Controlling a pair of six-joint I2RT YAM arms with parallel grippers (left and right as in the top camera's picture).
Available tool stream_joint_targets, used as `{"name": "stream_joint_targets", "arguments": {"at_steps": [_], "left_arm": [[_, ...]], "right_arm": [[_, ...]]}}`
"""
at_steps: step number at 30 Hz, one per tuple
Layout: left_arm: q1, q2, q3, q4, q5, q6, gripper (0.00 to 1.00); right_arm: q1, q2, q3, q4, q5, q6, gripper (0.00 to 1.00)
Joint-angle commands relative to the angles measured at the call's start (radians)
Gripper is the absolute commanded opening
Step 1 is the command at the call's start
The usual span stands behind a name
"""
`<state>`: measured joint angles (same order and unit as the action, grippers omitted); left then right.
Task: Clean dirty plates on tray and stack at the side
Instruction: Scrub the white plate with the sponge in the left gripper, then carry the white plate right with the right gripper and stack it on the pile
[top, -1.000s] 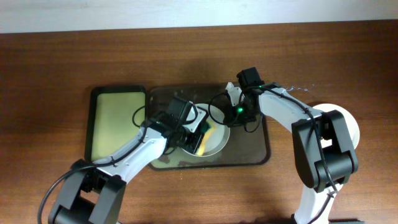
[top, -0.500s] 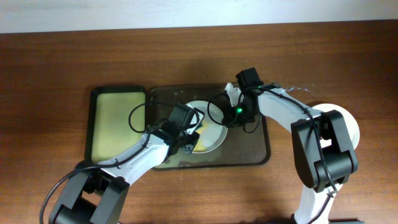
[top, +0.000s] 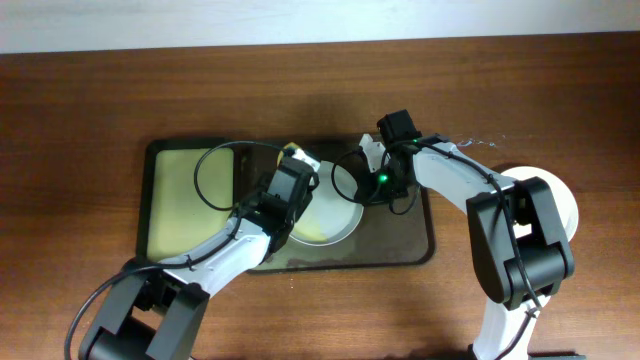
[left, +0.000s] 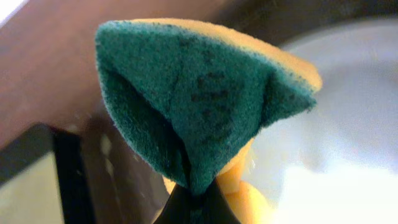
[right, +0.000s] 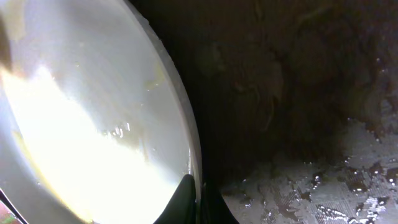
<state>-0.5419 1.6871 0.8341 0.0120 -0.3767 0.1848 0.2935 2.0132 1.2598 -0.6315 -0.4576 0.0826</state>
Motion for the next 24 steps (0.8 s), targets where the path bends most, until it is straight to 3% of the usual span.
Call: {"name": "stream_joint_targets", "arguments": {"at_steps": [1,2,3,4,5,8,10,11,12,13,14,20,24], "left_arm": [[0.014,-0.005,0.035,0.093,-0.05,0.002,0.0],[0.014,-0.027,0.074,0.05,-0.039,-0.047,0.0],[0.016,-0.06,0.124,-0.035,0.013,-0.108,0.0],[0.029,-0.1,0.196,-0.167,0.126,-0.188,0.0],[0.055,-0.129,0.264,-0.301,0.225,-0.259,0.0],[0.211,-0.193,0.427,-0.728,0.412,-0.356,0.0],[0.401,-0.232,0.439,-0.903,0.442,-0.357,0.0],[0.484,-0.231,0.438,-0.938,0.441,-0.356,0.0],[0.595,-0.229,0.411,-0.956,0.451,-0.356,0.0],[0.638,-0.229,0.386,-0.957,0.466,-0.352,0.0],[0.659,-0.229,0.357,-0.953,0.499,-0.332,0.0],[0.658,-0.227,0.158,-0.799,0.451,-0.319,0.0],[0.658,-0.227,0.067,-0.673,0.429,-0.319,0.0]], "right_arm": [[-0.006,0.01,-0.017,-0.01,0.042,-0.023,0.04],[-0.006,0.01,-0.017,-0.01,0.042,-0.023,0.04],[-0.006,0.01,-0.017,-0.011,0.042,-0.023,0.13],[-0.006,0.01,-0.017,-0.011,0.042,-0.023,0.45],[-0.006,0.01,-0.017,-0.01,0.042,-0.023,0.54],[-0.005,0.01,-0.019,-0.011,0.043,-0.023,0.61],[0.005,0.01,-0.046,0.014,0.054,-0.023,0.58],[0.023,0.01,-0.056,0.039,0.054,-0.023,0.36],[0.037,0.01,-0.055,0.05,0.056,-0.023,0.26],[0.051,0.009,-0.054,0.065,0.083,-0.022,0.1],[0.061,0.009,-0.04,0.066,0.148,0.006,0.04],[0.095,-0.012,0.393,-0.293,0.41,0.002,0.04],[0.258,-0.021,0.616,-0.483,0.79,0.005,0.04]]}}
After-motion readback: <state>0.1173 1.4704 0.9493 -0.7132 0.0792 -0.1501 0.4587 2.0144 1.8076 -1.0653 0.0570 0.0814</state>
